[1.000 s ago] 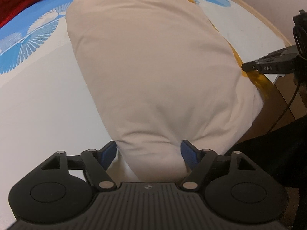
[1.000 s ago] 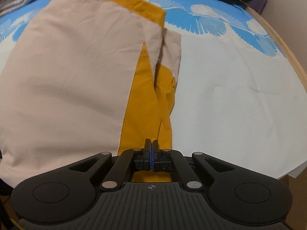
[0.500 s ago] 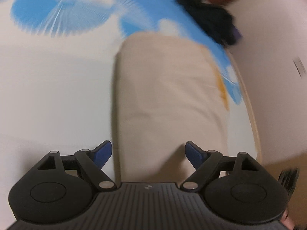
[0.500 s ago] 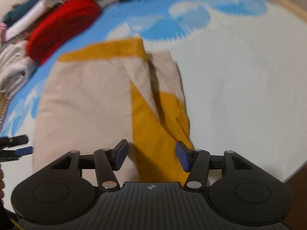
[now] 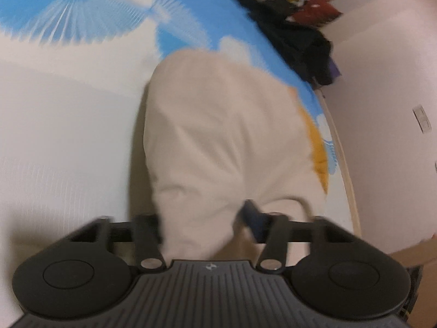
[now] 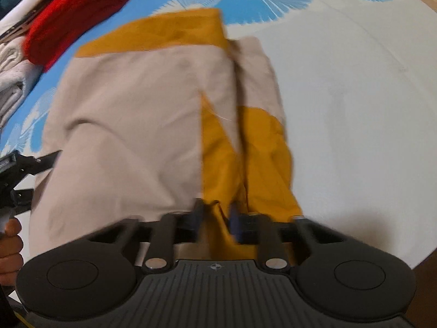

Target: Fold large clothes

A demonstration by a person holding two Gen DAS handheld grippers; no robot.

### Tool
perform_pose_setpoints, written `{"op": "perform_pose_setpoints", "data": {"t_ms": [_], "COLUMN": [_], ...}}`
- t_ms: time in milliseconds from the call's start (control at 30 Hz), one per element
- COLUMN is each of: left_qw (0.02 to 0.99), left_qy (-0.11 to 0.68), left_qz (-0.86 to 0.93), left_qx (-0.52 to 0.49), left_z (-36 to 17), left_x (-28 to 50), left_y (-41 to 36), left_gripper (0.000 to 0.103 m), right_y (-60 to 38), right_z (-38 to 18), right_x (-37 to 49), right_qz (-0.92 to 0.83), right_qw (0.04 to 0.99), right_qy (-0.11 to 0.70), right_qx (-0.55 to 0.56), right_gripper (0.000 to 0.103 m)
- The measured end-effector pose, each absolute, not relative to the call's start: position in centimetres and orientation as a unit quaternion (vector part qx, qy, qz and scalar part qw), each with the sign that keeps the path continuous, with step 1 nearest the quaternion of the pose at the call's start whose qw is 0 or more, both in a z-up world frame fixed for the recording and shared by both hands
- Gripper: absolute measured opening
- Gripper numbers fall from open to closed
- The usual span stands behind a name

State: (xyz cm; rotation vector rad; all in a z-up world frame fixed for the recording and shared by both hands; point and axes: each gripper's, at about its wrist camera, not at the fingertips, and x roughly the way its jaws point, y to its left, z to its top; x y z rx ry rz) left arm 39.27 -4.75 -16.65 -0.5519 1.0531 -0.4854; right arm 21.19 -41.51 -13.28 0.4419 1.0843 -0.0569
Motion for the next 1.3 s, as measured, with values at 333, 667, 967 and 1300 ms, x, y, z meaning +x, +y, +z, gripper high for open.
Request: {"op": "perform_pose_setpoints", "data": {"t_ms": [333, 667, 967, 1300], "left_qw": [0.87, 0.895, 0.849, 0.783], "left_qy": [0.395, 0.404, 0.499, 0.573], "left_qz": [-0.221, -0.084, -0.171, -0.176], "left_qx": [-0.194, -0.171, -0.032, -0.167], "left_z": [-7.9, -8.5, -12.8, -15.6], "left_x": [41.1, 44.7, 39.3, 35.3], "left_y": [1.9, 14.4, 10.3, 13.3], "left_gripper": [0.032, 0.063, 0.082, 0.074], "right_y": [-35.0, -26.5, -26.5, -28.2], "right_z": [-10.3, -9.7, -10.9, -12.6], "right_x": [24.8, 29.7, 29.7, 26.7], "right_qz": [0.007, 0.04, -0.007, 0.0], "right_qw": [0.865, 0.886, 0.873, 0.828], "right_qy": [0.447, 0.424, 0.463, 0.537], "right_qx": [0.228, 0.184, 0.152, 0.159], "right_gripper": [0.003, 0.003, 0.008, 0.036]}}
